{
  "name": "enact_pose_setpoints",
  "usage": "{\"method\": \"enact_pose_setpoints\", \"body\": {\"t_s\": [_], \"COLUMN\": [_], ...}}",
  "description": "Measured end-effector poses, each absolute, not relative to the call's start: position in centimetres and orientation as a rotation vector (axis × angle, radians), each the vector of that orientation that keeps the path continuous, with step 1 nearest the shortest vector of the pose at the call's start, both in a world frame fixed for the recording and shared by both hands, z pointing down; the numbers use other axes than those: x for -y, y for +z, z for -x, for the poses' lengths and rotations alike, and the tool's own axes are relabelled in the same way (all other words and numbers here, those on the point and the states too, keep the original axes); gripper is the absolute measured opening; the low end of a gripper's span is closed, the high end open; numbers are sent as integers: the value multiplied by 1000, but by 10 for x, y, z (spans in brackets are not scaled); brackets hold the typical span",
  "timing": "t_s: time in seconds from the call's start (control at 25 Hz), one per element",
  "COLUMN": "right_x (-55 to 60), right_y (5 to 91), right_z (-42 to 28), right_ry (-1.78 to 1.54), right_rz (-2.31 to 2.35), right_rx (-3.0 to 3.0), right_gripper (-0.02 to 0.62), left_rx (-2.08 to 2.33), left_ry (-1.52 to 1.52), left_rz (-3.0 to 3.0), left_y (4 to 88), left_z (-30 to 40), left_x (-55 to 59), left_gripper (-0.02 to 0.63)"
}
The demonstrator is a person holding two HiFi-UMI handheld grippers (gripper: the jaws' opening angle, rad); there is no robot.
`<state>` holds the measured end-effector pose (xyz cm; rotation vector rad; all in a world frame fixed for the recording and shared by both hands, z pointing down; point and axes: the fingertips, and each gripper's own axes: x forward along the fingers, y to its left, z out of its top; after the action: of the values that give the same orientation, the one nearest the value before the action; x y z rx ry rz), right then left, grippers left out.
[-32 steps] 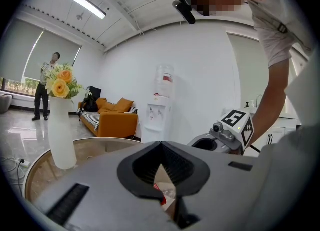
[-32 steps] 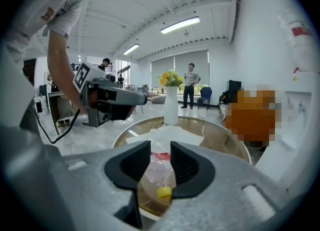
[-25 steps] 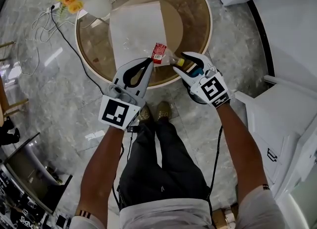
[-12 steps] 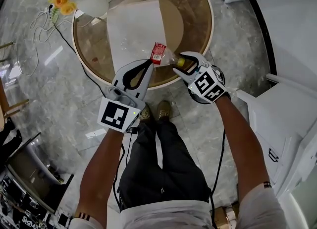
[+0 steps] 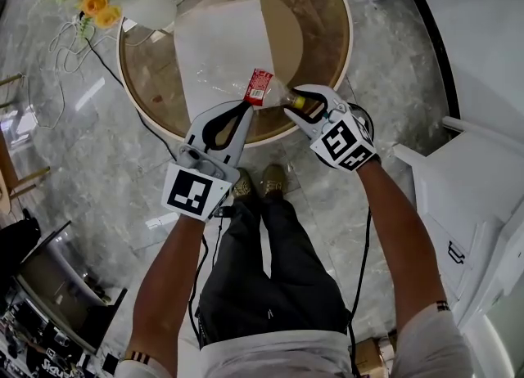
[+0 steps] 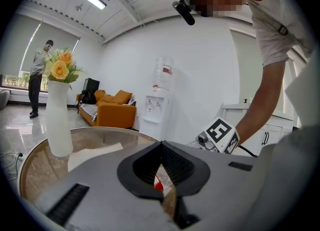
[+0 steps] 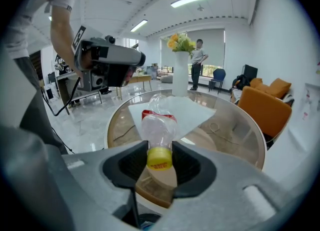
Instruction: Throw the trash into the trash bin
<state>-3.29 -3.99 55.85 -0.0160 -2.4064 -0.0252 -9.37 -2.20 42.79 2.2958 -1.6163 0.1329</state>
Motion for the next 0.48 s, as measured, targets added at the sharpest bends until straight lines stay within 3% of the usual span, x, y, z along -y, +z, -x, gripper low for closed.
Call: {"method": "enact_pose_setpoints", "body": {"t_s": [0.48], "right_x": [35], "right_y": [493], "right_z": [15], "right_ry": [-81], "right_rz": [-80], "right_rx": [2531], "right_gripper": [146], "left_rx": [1560], "left_ry": [101], "left_rz": [-2356], "left_y": [414], "left_z": [70], "left_x": [22], "left_gripper": [0]}}
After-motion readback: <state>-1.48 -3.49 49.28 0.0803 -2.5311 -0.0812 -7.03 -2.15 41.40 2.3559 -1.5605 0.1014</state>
